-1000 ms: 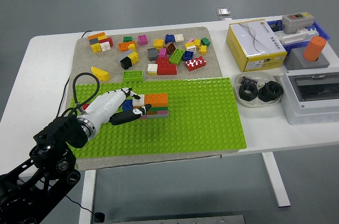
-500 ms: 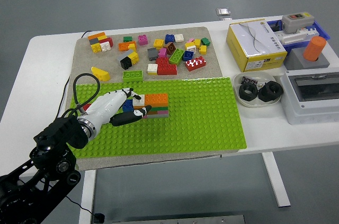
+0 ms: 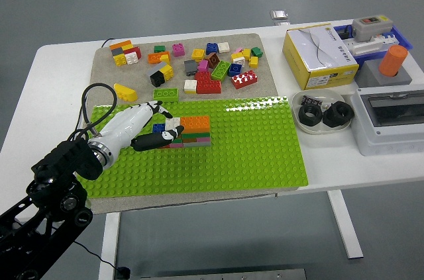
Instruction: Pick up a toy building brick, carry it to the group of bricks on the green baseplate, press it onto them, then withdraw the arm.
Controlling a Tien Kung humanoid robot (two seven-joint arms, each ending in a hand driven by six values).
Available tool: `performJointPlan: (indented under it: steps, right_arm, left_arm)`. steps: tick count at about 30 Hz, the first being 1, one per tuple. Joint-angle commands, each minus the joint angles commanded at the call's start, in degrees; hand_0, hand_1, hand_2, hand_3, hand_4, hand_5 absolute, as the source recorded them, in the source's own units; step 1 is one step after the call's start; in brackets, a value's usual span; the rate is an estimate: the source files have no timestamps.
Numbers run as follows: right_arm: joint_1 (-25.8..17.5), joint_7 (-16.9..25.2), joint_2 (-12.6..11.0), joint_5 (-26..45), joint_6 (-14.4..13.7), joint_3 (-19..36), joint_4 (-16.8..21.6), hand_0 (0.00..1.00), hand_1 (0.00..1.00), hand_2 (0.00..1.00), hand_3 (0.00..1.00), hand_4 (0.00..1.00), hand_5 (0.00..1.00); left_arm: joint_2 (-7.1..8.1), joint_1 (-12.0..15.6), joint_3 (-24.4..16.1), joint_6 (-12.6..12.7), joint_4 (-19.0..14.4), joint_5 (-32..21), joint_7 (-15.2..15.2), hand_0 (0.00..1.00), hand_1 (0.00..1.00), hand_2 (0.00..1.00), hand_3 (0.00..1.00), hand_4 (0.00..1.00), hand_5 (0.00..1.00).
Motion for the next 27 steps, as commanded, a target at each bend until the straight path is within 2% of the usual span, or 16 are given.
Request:
performJointPlan:
  steps: [5, 6, 11, 12, 15, 17, 18, 23, 24, 27]
  right_arm:
    - [0.2, -0.15, 0.17, 0.43, -0.03, -0.86, 0.0, 0.738, 0.676, 0.746, 0.839, 0.701, 0.998]
    - [0.23, -0.15, 0.22, 0.63, -0.04, -1.09, 0.0, 0.738, 0.677, 0.763, 0.849, 0.7, 0.998]
    - [0.15, -0.2, 0.84, 2.03, -0.03, -2.54, 0.0, 0.738, 0.677, 0.763, 0.849, 0.7, 0.998]
    - [0.08, -0.2, 1.0, 2.44, -0.03, -2.95, 0.0, 0.737, 0.678, 0.774, 0.852, 0.703, 0.998]
    - [-0.09, -0.28, 1.31, 3.55, -0.1, -4.16, 0.0, 0.737, 0.678, 0.774, 0.852, 0.703, 0.998]
    - [-0.15, -0.37, 1.41, 4.53, -0.26, -5.33, 0.0, 0.737, 0.678, 0.774, 0.852, 0.703, 0.998]
    - [-0.17, -0.39, 1.45, 4.98, -0.33, -5.85, 0.0, 0.729, 0.679, 0.782, 0.854, 0.699, 0.998]
    - [-0.12, -0.37, 1.65, 6.74, -0.65, -7.37, 0.0, 0.729, 0.679, 0.782, 0.854, 0.699, 0.998]
    - [-0.08, -0.35, 1.71, 6.85, -0.7, -7.45, 0.0, 0.726, 0.681, 0.791, 0.853, 0.697, 0.998]
    - [0.08, -0.26, 1.85, 7.19, -0.85, -7.6, 0.0, 0.726, 0.681, 0.791, 0.853, 0.697, 0.998]
  left_arm:
    - [0.9, 1.84, -4.58, 2.79, -1.77, 0.02, -3.18, 0.998, 0.99, 0.995, 0.669, 0.704, 0.719]
    - [1.1, 2.33, -5.56, 3.41, -2.02, 0.08, -3.98, 0.998, 0.966, 0.977, 0.692, 0.714, 0.576]
    - [2.96, 5.63, -11.59, 6.33, -2.42, -0.2, -10.07, 0.998, 0.966, 0.977, 0.692, 0.714, 0.576]
    - [3.46, 6.4, -12.81, 6.76, -2.19, -0.63, -11.42, 0.973, 0.901, 0.916, 0.766, 0.737, 0.372]
    - [4.17, 8.08, -15.77, 8.01, -0.6, -2.55, -15.64, 0.973, 0.901, 0.916, 0.766, 0.737, 0.372]
    - [3.9, 8.93, -17.94, 9.25, 1.64, -4.03, -19.02, 0.973, 0.901, 0.916, 0.766, 0.737, 0.372]
    - [3.62, 9.26, -19.06, 9.82, 2.86, -4.68, -20.64, 0.899, 0.82, 0.847, 0.762, 0.658, 0.212]
    - [0.65, 9.77, -23.8, 12.78, 9.18, -7.21, -28.02, 0.899, 0.82, 0.847, 0.762, 0.658, 0.212]
    - [-0.03, 9.75, -24.59, 13.23, 10.36, -7.2, -29.2, 0.899, 0.828, 0.846, 0.829, 0.651, 0.19]
    - [-1.95, 9.62, -27.08, 13.95, 13.84, -5.53, -31.5, 0.899, 0.828, 0.846, 0.829, 0.651, 0.19]
